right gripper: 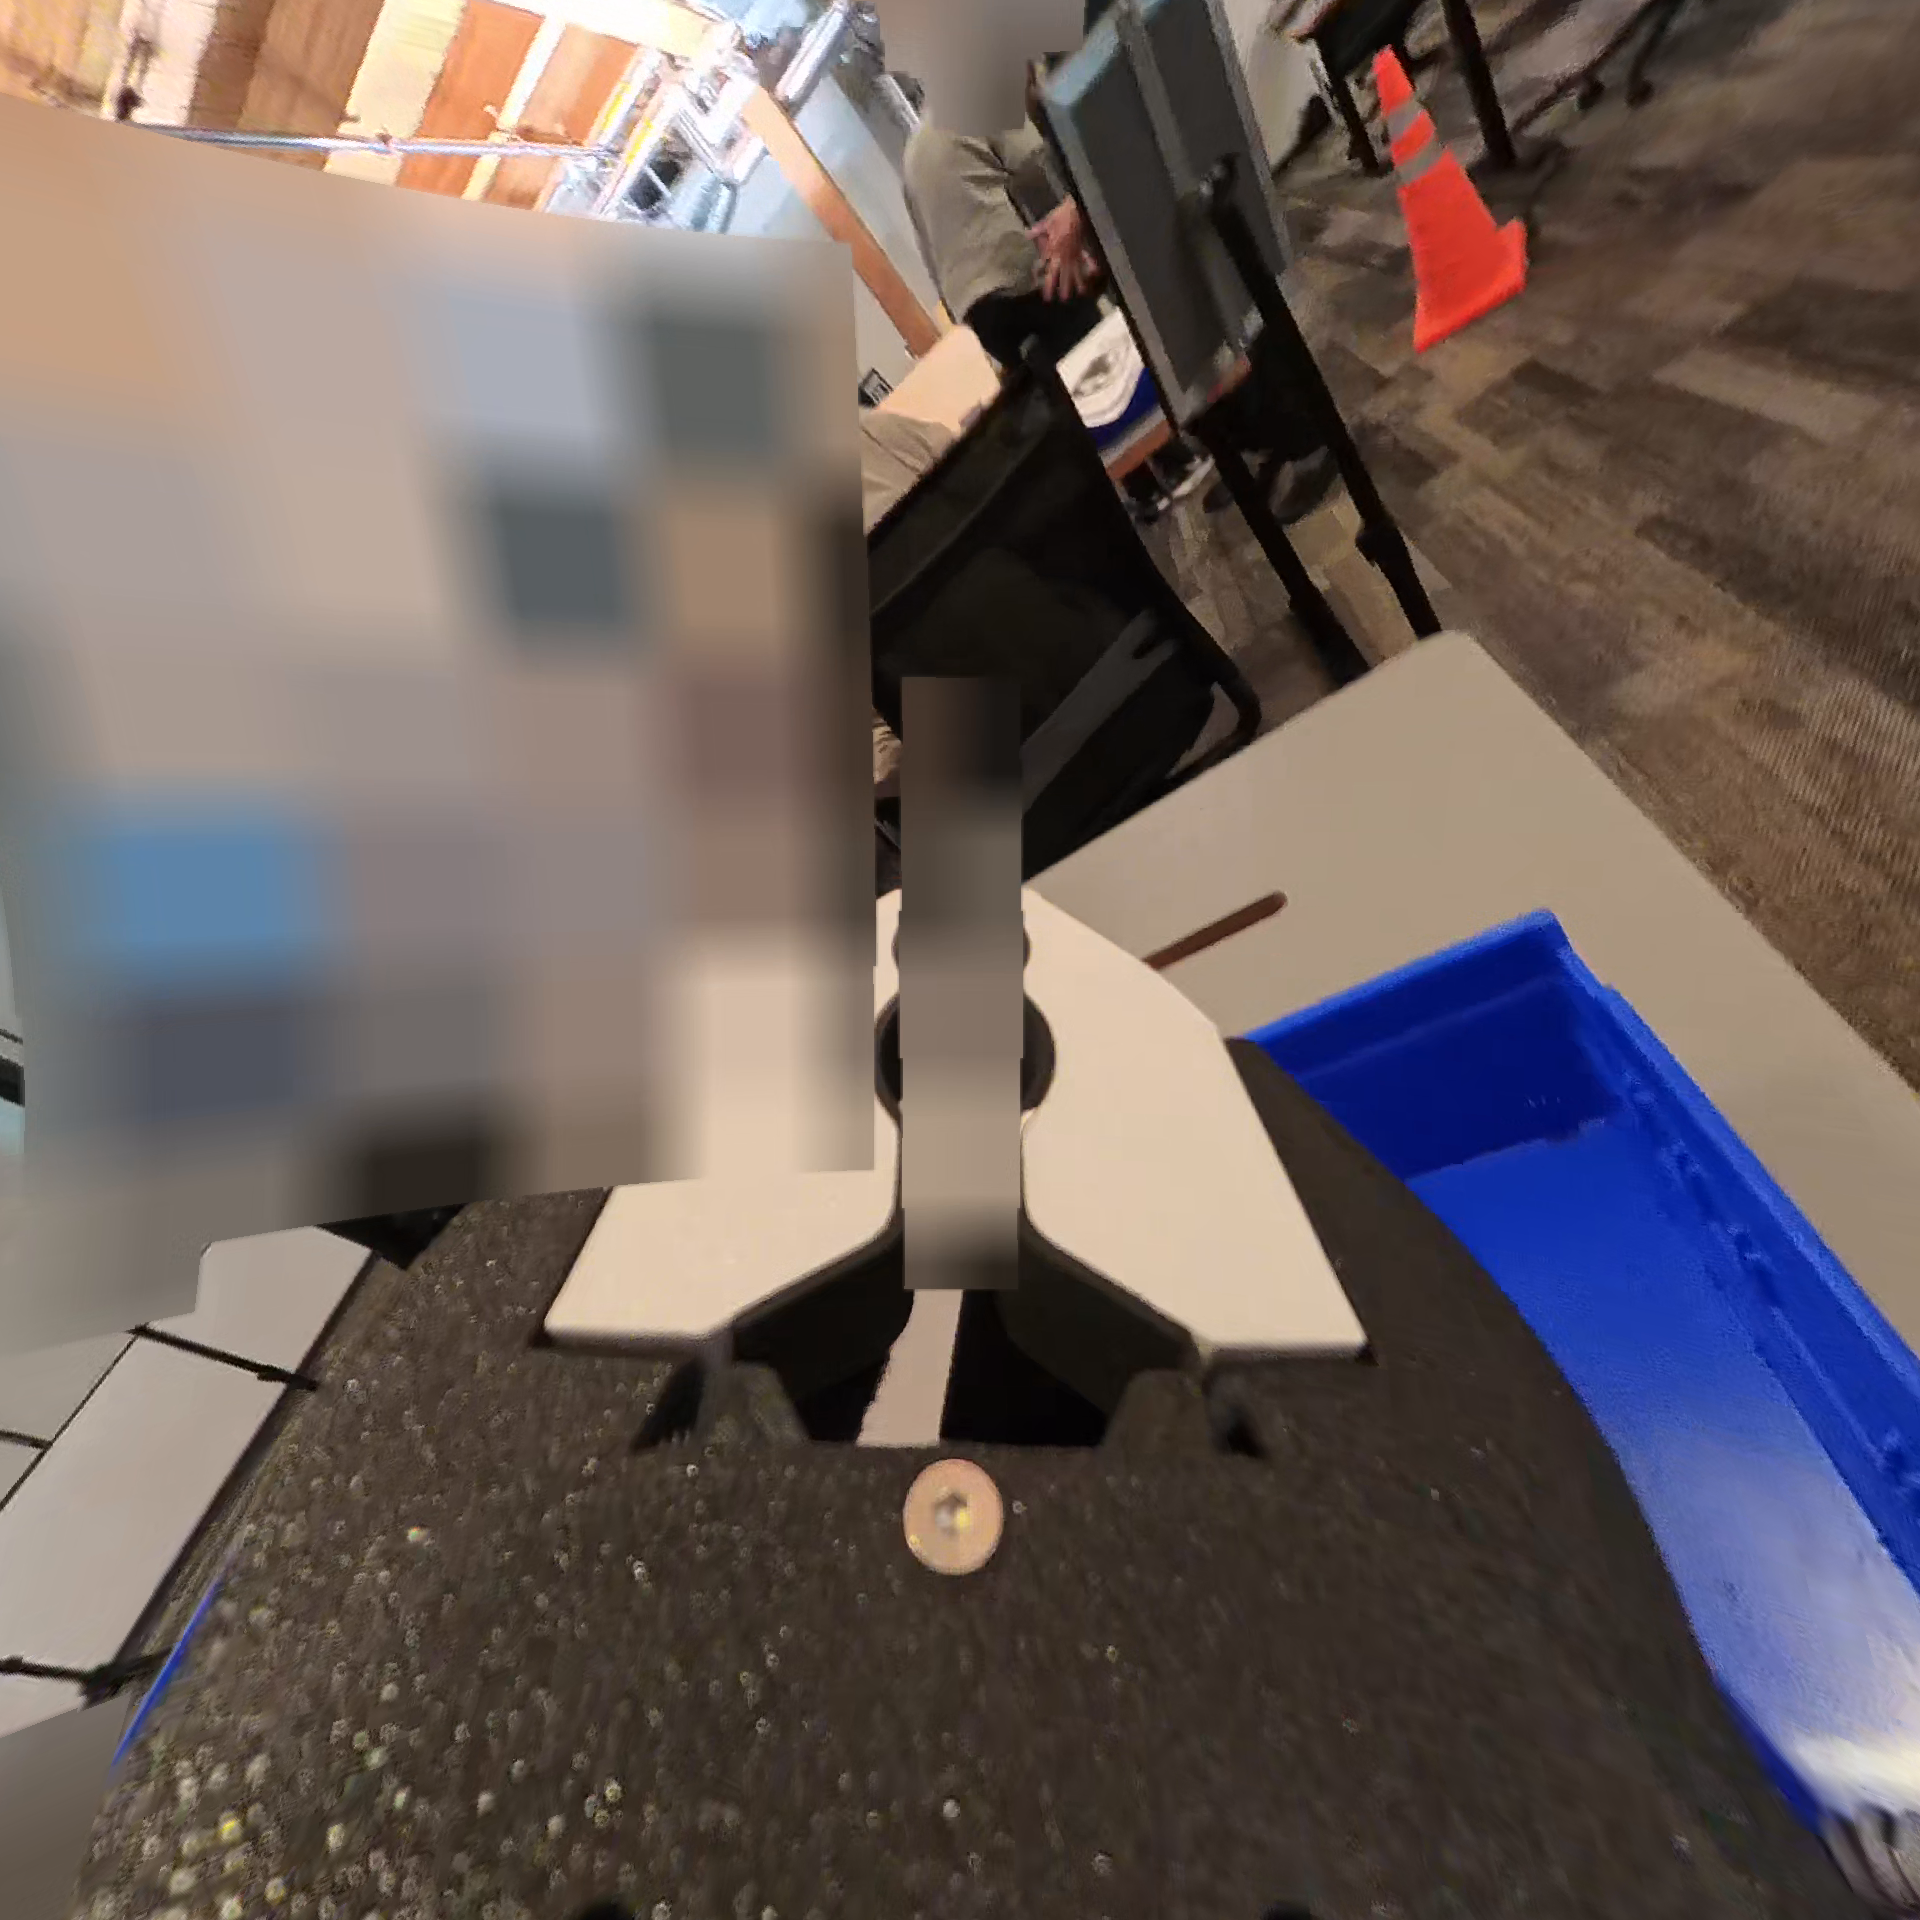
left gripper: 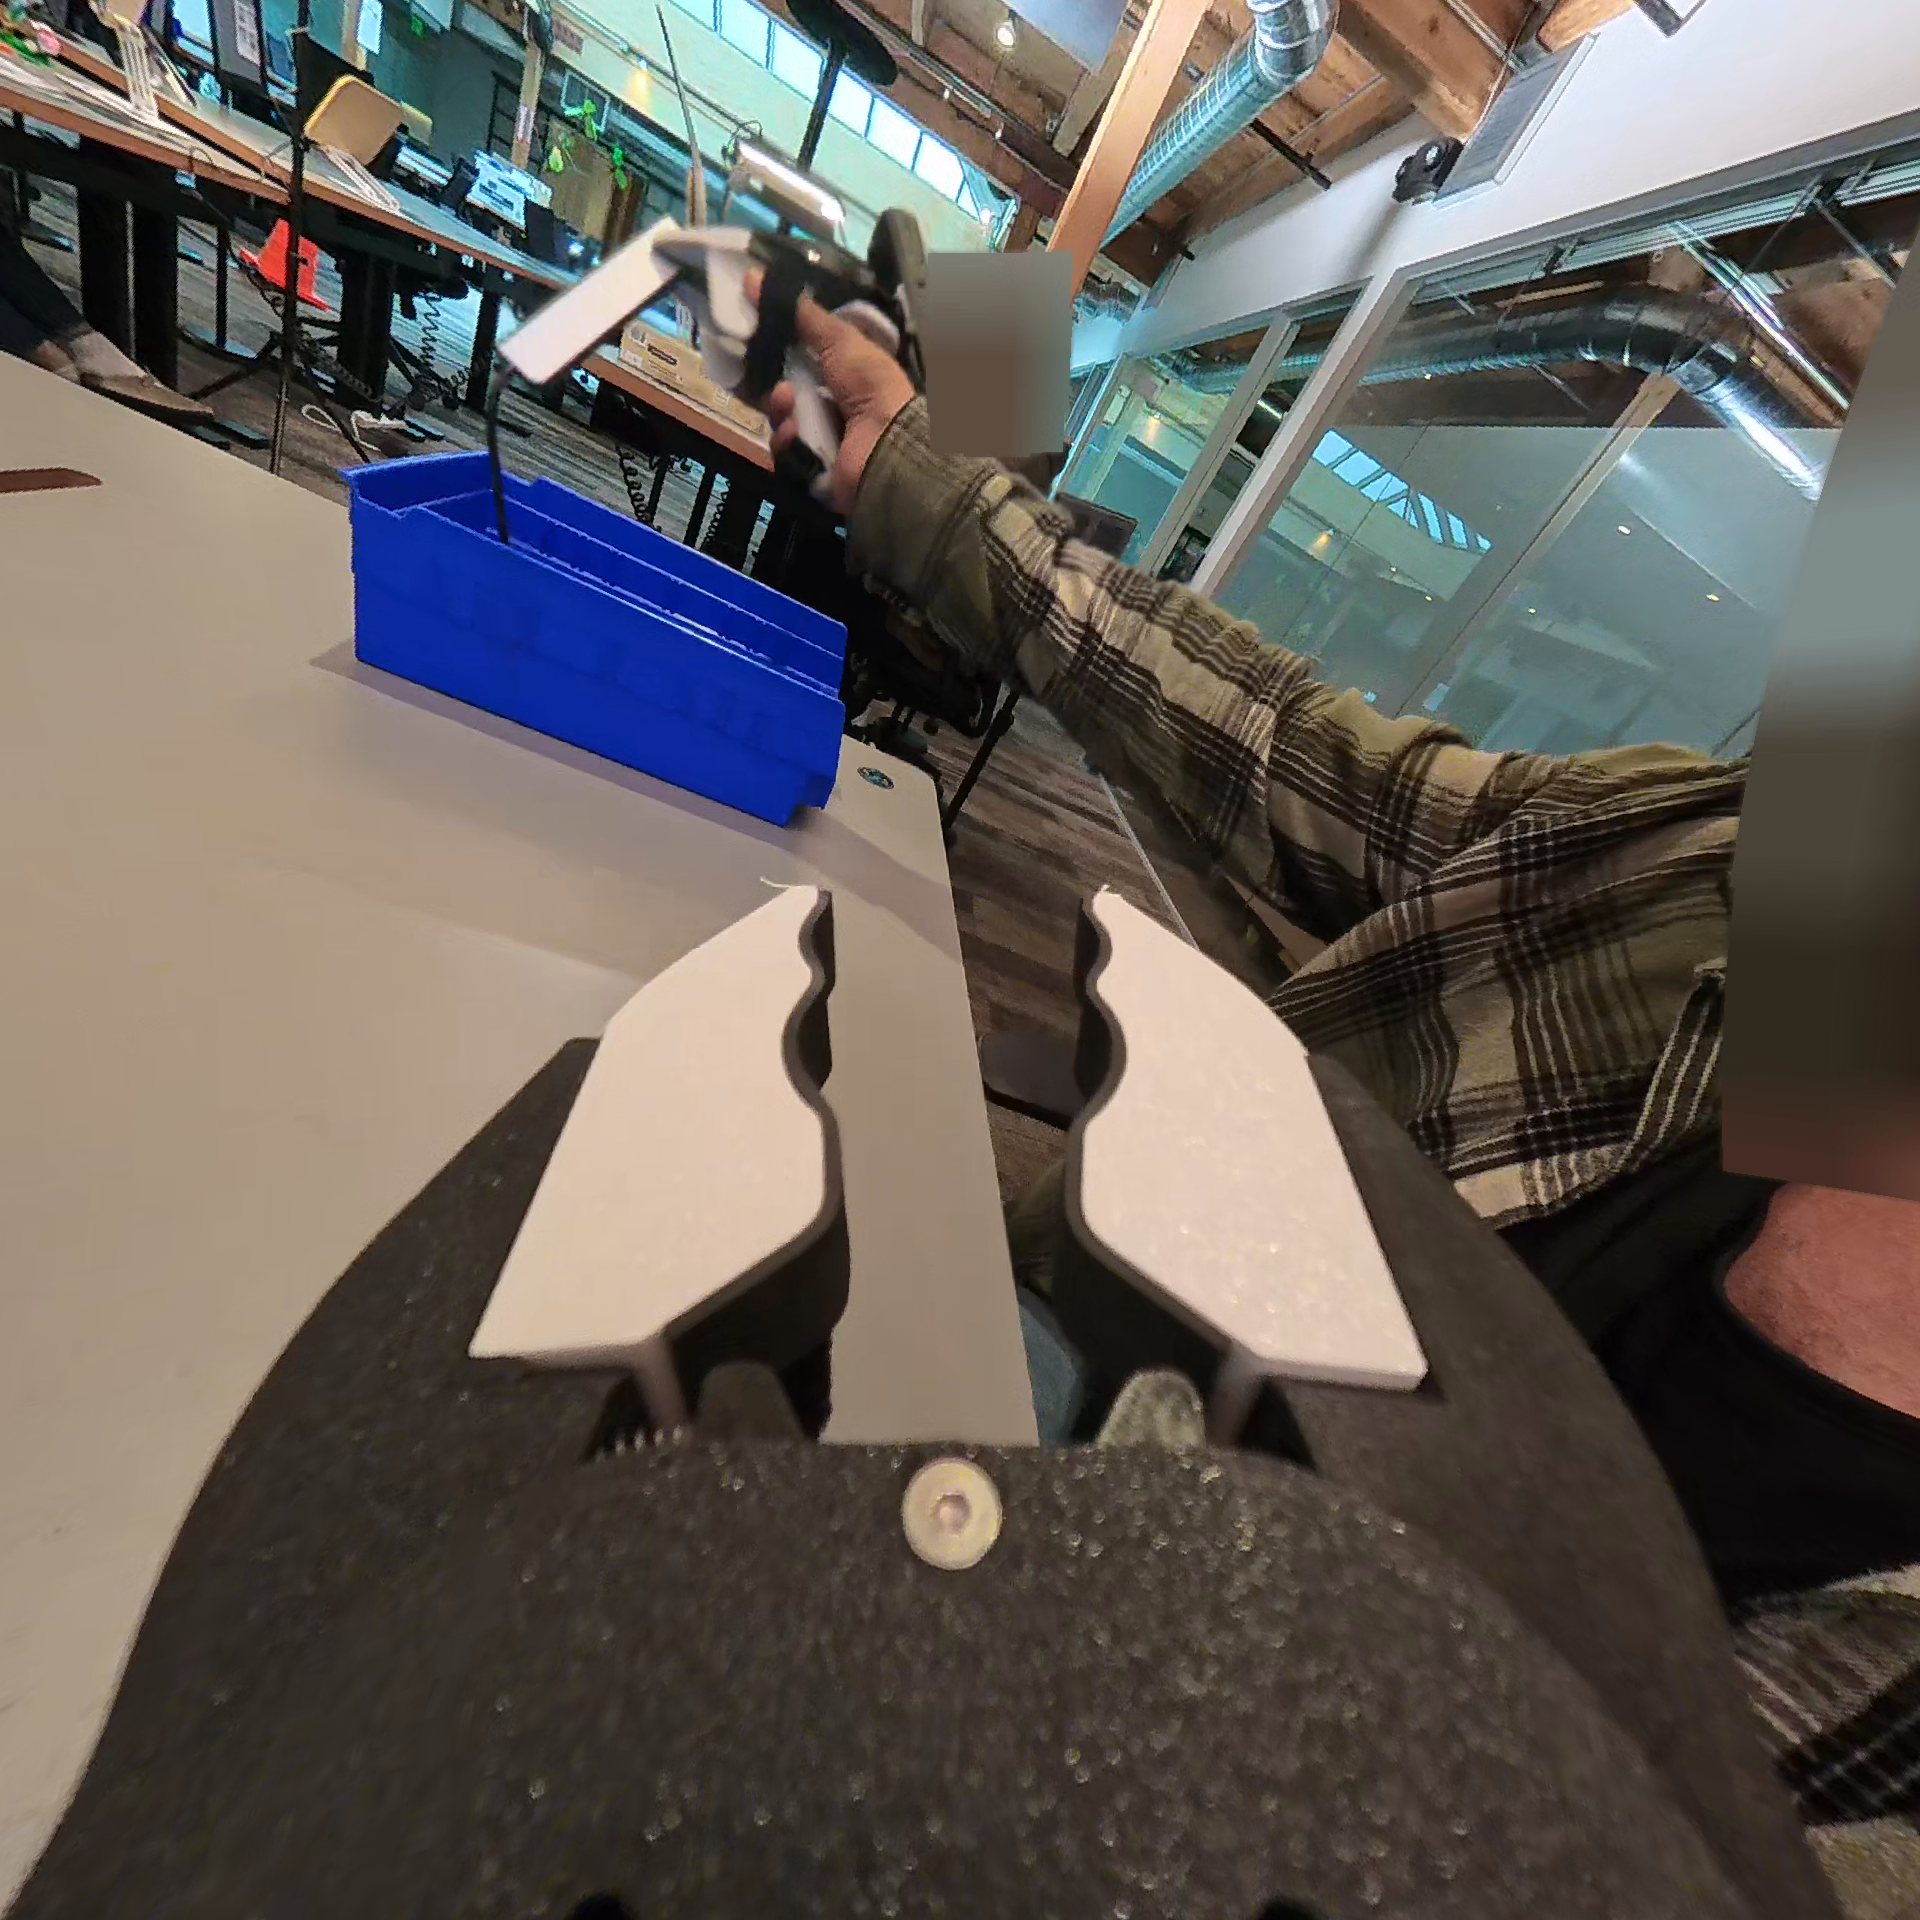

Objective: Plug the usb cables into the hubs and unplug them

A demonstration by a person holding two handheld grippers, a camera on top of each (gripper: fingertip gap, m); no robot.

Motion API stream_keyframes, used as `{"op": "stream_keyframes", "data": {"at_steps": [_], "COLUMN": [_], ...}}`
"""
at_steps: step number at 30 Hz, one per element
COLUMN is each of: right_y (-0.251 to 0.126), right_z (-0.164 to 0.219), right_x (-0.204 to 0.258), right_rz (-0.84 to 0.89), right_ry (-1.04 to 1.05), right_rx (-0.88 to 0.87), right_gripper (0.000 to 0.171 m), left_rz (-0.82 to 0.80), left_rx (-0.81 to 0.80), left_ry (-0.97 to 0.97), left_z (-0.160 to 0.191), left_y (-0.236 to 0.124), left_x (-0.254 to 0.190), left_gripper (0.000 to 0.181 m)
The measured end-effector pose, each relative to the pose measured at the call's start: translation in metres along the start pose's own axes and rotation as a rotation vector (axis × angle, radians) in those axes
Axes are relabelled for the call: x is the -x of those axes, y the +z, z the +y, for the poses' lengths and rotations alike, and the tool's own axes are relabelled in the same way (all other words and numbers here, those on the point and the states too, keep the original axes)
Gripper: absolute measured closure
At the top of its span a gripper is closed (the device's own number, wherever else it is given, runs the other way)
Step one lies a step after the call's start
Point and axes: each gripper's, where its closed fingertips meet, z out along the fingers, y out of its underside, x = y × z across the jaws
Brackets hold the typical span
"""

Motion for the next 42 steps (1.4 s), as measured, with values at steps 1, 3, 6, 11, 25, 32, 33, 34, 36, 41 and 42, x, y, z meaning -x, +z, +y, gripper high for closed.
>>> {"op": "stream_keyframes", "data": {"at_steps": [1, 3, 6, 11, 25, 32, 33, 34, 36, 41, 42], "right_y": [0.003, 0.009, 0.016, 0.022, 0.041, 0.026, 0.023, 0.018, 0.005, -0.037, -0.045], "right_z": [0.009, 0.022, 0.041, 0.064, 0.069, 0.051, 0.051, 0.053, 0.060, 0.098, 0.109], "right_x": [-0.011, -0.028, -0.051, -0.091, -0.126, -0.069, -0.053, -0.036, -0.002, 0.081, 0.094], "right_rz": [0.017, 0.038, 0.089, 0.212, 0.323, 0.228, 0.206, 0.175, 0.140, 0.001, -0.029], "right_ry": [0.004, 0.002, -0.008, -0.111, -0.163, -0.329, -0.376, -0.427, -0.525, -0.748, -0.771], "right_rx": [0.021, 0.046, 0.112, 0.228, 0.228, 0.275, 0.291, 0.308, 0.347, 0.404, 0.417], "right_gripper": [0.161, 0.161, 0.161, 0.161, 0.140, 0.117, 0.114, 0.114, 0.108, 0.108, 0.107], "left_rz": [-0.003, -0.001, -0.002, -0.005, -0.025, -0.051, -0.055, -0.056, -0.068, -0.109, -0.119], "left_rx": [0.001, 0.002, 0.006, 0.016, 0.049, 0.042, 0.044, 0.045, 0.053, 0.068, 0.070], "left_ry": [-0.001, -0.006, -0.014, -0.020, -0.023, -0.007, -0.003, 0.001, 0.010, 0.047, 0.054], "left_z": [0.000, 0.001, 0.003, 0.006, 0.010, 0.009, 0.009, 0.009, 0.010, 0.008, 0.007], "left_y": [0.000, 0.000, 0.000, 0.001, 0.003, 0.000, 0.001, 0.001, 0.003, 0.003, 0.002], "left_x": [0.001, 0.003, 0.006, 0.009, 0.015, 0.014, 0.014, 0.013, 0.012, 0.009, 0.008], "left_gripper": [0.138, 0.139, 0.140, 0.140, 0.140, 0.139, 0.139, 0.139, 0.139, 0.139, 0.139]}}
